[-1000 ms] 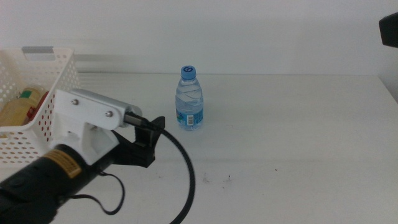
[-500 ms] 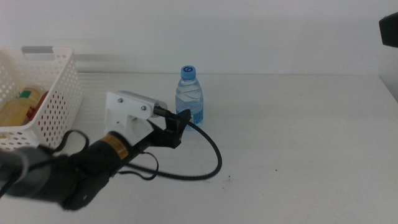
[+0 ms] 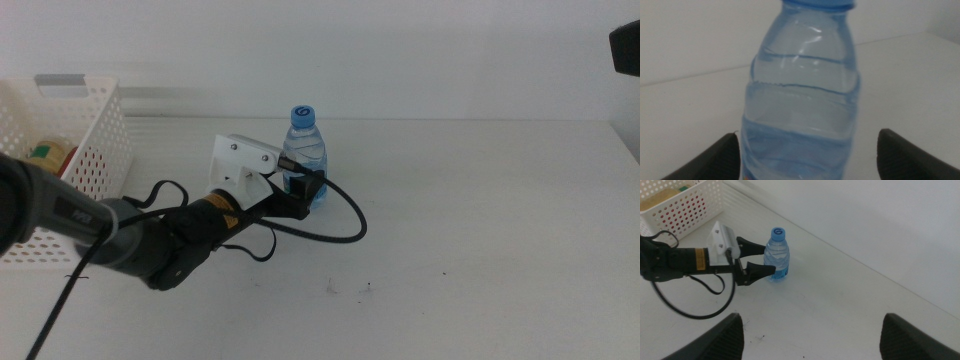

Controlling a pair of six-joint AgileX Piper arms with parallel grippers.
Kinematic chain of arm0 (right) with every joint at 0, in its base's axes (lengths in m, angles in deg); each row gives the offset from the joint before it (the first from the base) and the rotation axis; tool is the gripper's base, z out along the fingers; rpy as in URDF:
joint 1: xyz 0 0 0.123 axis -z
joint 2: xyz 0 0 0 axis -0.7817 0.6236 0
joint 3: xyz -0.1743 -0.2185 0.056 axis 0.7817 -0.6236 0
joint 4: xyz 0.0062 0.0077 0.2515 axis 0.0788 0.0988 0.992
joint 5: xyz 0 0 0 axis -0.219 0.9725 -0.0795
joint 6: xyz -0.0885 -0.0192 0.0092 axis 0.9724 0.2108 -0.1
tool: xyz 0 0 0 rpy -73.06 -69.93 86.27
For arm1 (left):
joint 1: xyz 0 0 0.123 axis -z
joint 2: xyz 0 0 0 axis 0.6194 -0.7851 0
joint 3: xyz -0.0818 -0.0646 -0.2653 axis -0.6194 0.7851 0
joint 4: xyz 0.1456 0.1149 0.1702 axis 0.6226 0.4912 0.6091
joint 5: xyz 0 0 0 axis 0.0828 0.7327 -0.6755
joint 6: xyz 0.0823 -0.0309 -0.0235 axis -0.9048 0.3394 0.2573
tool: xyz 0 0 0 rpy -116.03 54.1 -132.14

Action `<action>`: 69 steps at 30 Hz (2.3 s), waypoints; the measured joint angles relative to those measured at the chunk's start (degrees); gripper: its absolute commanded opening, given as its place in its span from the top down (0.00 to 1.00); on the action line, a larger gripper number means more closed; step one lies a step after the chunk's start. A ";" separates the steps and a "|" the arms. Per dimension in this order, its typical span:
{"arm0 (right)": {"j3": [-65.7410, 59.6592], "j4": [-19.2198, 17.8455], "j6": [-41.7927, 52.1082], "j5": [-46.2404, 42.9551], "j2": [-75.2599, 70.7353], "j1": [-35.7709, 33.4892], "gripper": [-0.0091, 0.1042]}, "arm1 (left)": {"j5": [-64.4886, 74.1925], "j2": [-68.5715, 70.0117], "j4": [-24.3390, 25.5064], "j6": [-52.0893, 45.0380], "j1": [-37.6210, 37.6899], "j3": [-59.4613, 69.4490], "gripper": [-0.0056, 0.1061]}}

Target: Use arms to grab the bottles and put them into the dustbin to the left of the table.

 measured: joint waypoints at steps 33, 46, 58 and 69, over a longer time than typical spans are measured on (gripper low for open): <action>0.00 -0.02 0.00 0.00 0.00 0.00 0.10 | 11.15 -4.28 2.62 2.27 0.00 -10.61 0.78; 0.00 -0.12 0.00 0.00 0.00 0.00 0.10 | 43.28 32.00 11.80 12.62 0.00 -2.54 0.79; 0.00 -0.13 0.00 0.00 0.00 0.00 0.10 | 87.45 39.57 -24.19 -24.39 -14.26 -22.49 0.79; 0.00 -0.07 0.00 0.00 0.00 0.00 0.10 | 113.94 24.89 -31.31 -38.90 -27.60 -46.03 0.79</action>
